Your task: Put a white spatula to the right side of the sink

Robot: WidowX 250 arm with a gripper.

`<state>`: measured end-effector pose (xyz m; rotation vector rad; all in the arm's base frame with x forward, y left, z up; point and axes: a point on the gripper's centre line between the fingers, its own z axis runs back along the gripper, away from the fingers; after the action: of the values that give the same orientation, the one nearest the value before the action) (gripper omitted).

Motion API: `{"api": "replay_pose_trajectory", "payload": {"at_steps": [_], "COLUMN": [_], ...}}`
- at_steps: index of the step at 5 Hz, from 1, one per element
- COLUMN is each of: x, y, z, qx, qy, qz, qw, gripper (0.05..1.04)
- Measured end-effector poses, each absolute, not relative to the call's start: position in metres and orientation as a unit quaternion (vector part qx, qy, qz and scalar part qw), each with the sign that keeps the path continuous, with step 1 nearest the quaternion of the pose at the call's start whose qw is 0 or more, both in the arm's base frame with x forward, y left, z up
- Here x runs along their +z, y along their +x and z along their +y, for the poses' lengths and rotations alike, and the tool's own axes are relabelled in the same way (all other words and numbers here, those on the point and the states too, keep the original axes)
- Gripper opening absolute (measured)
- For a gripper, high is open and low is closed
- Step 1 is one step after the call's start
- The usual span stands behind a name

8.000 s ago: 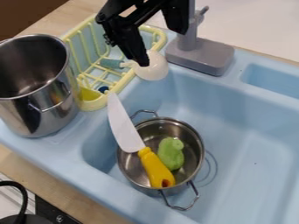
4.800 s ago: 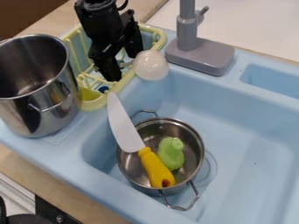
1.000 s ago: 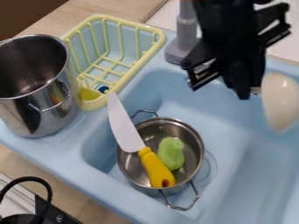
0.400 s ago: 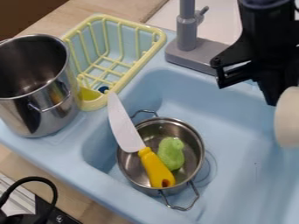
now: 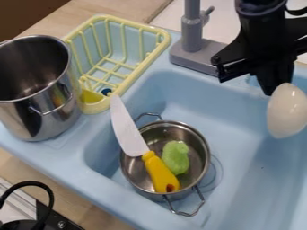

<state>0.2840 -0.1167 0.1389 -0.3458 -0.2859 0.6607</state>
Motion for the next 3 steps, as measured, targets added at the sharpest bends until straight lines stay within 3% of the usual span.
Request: {"api": "replay_pose_trajectory", "payload": {"at_steps": [3], "x": [0.12], "y": [0.306], "z": [-0.115], "qx": [0.295], "qy": [-0.166], "qz": [-0.166], "qw": [0.926], "gripper": [0.057]}}
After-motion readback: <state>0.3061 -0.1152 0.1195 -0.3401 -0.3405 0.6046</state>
